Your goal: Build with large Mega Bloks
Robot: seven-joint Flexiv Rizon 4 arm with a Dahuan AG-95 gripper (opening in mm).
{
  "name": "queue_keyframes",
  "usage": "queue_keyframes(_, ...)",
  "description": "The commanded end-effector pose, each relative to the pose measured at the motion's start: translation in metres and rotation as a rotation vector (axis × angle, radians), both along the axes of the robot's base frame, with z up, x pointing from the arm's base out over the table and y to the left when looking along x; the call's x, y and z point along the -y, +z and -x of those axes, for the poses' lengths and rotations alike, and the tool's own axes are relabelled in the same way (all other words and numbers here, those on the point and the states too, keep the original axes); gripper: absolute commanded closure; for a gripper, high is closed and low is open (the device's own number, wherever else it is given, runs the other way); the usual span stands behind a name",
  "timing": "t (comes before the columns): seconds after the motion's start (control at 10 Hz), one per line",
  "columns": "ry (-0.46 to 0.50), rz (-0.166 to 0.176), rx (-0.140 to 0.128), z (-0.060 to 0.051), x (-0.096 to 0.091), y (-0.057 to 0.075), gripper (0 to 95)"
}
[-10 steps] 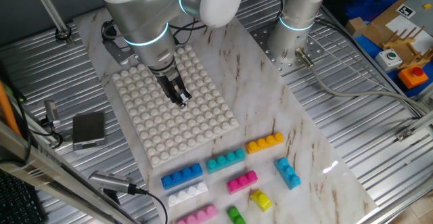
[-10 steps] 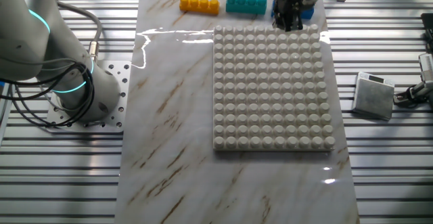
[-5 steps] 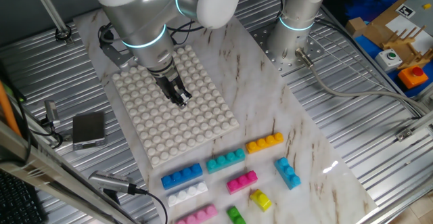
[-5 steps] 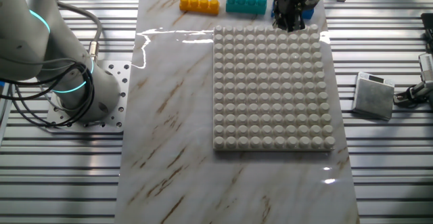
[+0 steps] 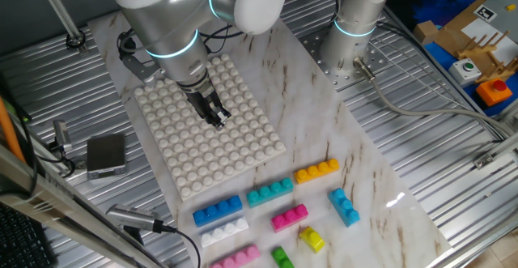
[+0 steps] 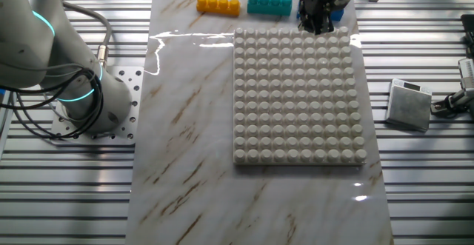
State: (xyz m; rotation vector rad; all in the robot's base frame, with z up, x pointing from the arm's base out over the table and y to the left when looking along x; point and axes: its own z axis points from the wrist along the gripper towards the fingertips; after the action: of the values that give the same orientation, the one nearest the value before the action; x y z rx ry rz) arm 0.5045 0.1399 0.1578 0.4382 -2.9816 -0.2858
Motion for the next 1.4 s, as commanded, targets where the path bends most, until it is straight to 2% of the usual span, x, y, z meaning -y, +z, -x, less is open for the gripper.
queue_keyframes(0.1, -0.028, 0.009, -0.001, 0.007, -0.019, -0.005, 95.0)
queue_keyframes(0.6, -0.144, 0.026, -0.005, 0.024, -0.095, -0.017, 95.0)
queue_keyframes(0.8, -0.178, 0.028, -0.003, 0.031, -0.108, -0.023, 95.0)
queue_keyframes(1.0, -0.195, 0.031, 0.009, 0.038, -0.115, -0.027, 95.0)
queue_keyframes(1.1, -0.189, 0.028, 0.03, 0.038, -0.115, -0.027, 95.0)
queue_keyframes(1.2, -0.187, 0.026, 0.043, 0.039, -0.112, -0.025, 95.0)
queue_keyframes(1.4, -0.175, 0.025, 0.046, 0.039, -0.102, -0.022, 95.0)
